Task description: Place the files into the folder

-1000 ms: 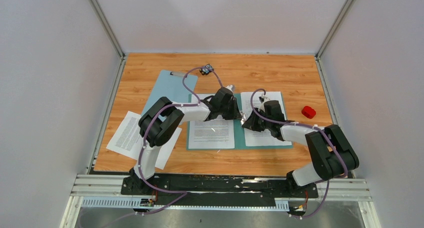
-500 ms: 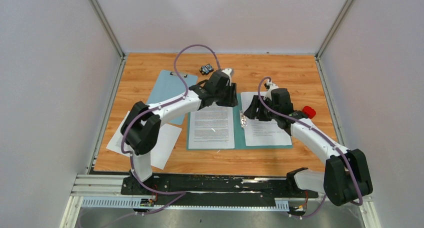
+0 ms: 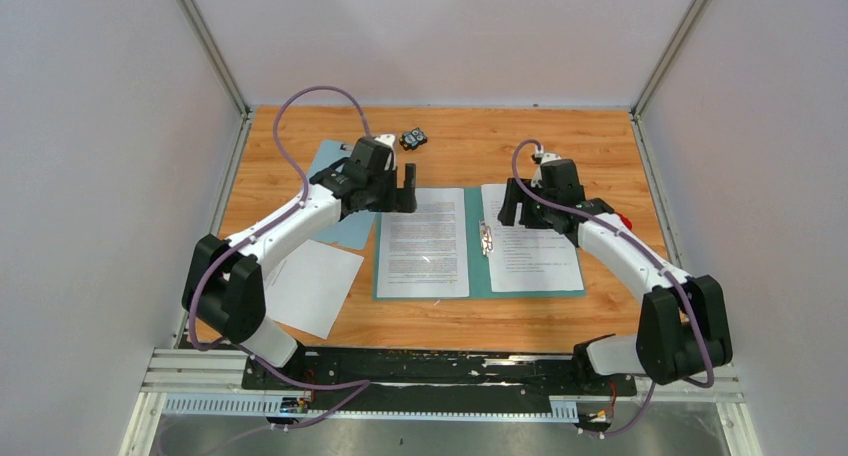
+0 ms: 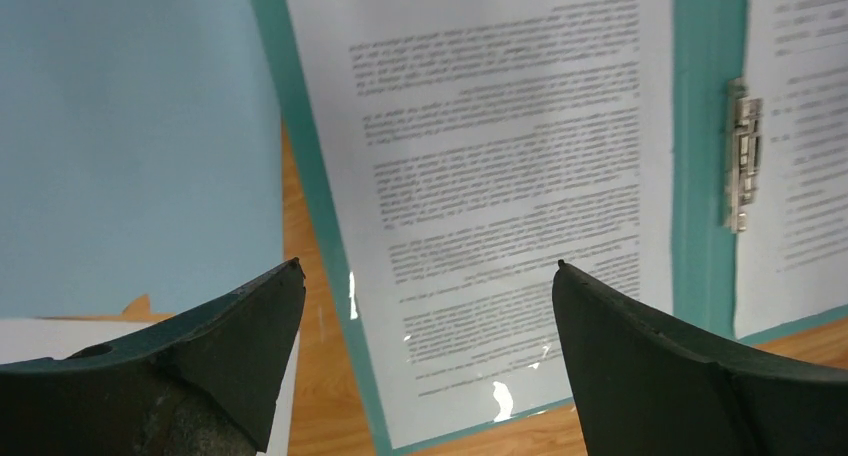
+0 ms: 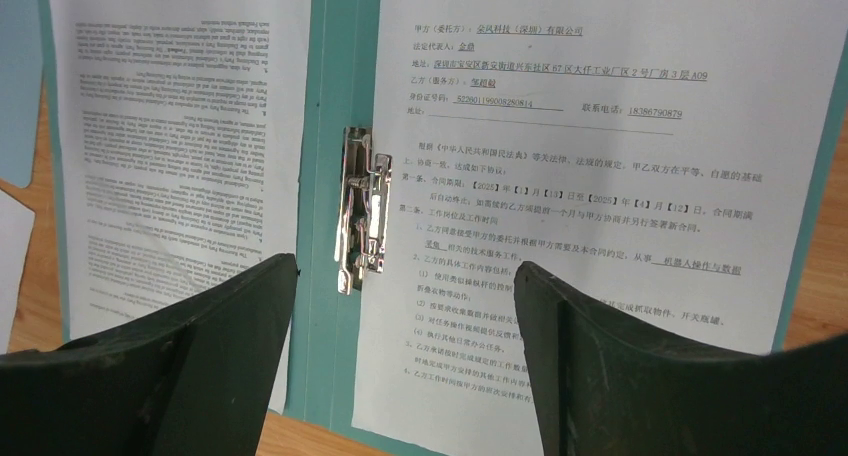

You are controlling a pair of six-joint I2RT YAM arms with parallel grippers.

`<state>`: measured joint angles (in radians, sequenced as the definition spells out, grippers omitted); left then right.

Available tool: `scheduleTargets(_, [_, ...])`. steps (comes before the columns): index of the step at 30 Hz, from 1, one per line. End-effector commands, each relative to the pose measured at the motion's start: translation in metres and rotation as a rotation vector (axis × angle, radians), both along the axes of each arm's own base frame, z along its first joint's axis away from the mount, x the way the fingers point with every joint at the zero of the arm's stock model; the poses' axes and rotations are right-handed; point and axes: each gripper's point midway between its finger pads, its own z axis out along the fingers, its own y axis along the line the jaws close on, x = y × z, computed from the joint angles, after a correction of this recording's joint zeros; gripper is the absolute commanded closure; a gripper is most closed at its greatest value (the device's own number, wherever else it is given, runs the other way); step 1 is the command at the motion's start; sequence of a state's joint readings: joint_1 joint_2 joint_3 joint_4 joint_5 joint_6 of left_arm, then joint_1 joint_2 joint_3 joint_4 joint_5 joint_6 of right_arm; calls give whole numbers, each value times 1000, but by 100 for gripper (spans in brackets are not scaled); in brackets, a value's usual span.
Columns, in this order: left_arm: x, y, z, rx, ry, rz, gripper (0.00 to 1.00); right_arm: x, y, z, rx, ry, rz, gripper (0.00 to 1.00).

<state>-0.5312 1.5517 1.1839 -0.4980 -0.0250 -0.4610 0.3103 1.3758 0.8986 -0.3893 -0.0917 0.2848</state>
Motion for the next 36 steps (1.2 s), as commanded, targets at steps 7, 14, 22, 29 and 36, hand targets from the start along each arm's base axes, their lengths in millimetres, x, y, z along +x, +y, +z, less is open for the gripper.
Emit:
scheduleTargets(7, [-10,47,-48,-33,141,64,2,15,9,-20,-136,54,21,22])
scheduleTargets(14, [-8,45,-65,-111,166,70,14,50,-43,-8,-15,40,8,11])
scheduleTargets(22, [-3,34,-79,-152,192,56,17,53,-29,0,112,54,17,26])
scheduleTargets(29, [2,18,-76,-229,206,29,19,38,4,-16,-97,99,37,34])
scheduleTargets(36, [3,18,-76,-227,205,30,25,49,-32,-4,-81,91,36,19])
